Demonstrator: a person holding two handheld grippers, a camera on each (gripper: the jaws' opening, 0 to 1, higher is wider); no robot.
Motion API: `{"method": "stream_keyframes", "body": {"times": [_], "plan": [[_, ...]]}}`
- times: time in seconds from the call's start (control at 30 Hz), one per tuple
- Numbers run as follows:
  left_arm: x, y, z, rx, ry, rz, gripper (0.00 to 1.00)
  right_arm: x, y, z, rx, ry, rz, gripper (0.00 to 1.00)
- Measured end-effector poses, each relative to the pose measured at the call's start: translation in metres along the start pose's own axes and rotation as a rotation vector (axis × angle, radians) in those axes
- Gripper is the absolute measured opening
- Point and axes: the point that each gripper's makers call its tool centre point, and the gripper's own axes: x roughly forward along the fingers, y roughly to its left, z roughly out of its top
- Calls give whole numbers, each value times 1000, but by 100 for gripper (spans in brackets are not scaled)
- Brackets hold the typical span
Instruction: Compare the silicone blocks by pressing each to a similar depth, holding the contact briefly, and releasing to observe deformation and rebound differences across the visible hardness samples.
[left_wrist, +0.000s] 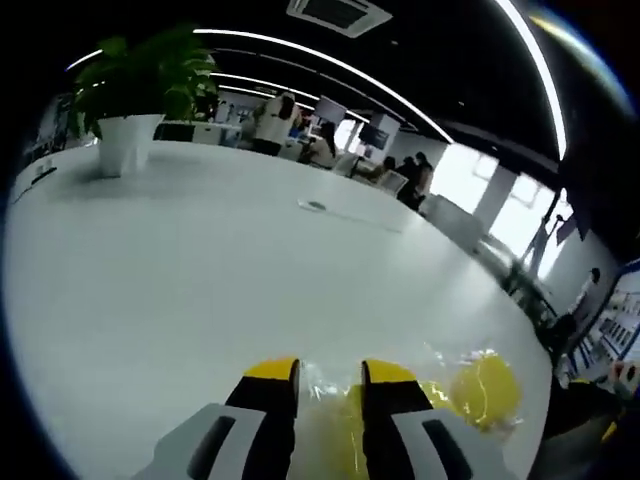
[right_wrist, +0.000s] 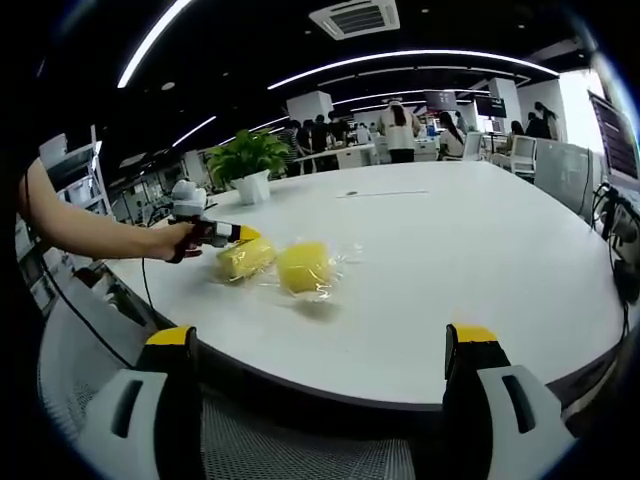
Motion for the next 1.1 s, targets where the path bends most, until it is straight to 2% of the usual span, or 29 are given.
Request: {"method": "stream_keyframes", "body": {"times": [0.17,0.3,0.33,0.37,0.53,0.67,0.73,0.8,0.83,0.87,0.9,1.1], "plan": [[0,-1,-3,-31,10,-8,22,0,0,0,0,0,1,96],[0,-2,-1,12,-9,-5,15,0,0,0,0,0,0,96],[1,-2,-1,19,-12,-3,10,0,0,0,0,0,0,96],[0,-1,-6,59,9,-6,6,0,0,0,0,0,0,96],[0,-3,-6,43,-14,-6,6,0,0,0,0,0,0,96],[0,-3,-5,77,-13,-4,2,0,0,0,0,0,1,96],[0,-3,-5,106,-13,-1,1,0,0,0,0,0,1,96],[-2,-4,-2,252,-25,7,0,0,0,0,0,-1,1,96],[-2,-7,1,309,-49,11,0,0,0,0,0,-1,1,96],[-2,-9,2,333,-45,12,0,0,0,0,0,-1,1,96],[-3,-11,0,285,-32,17,0,0,0,0,0,-1,1,96],[-10,-19,13,238,-55,-20,0,0,0,0,-1,-3,0,96]]}}
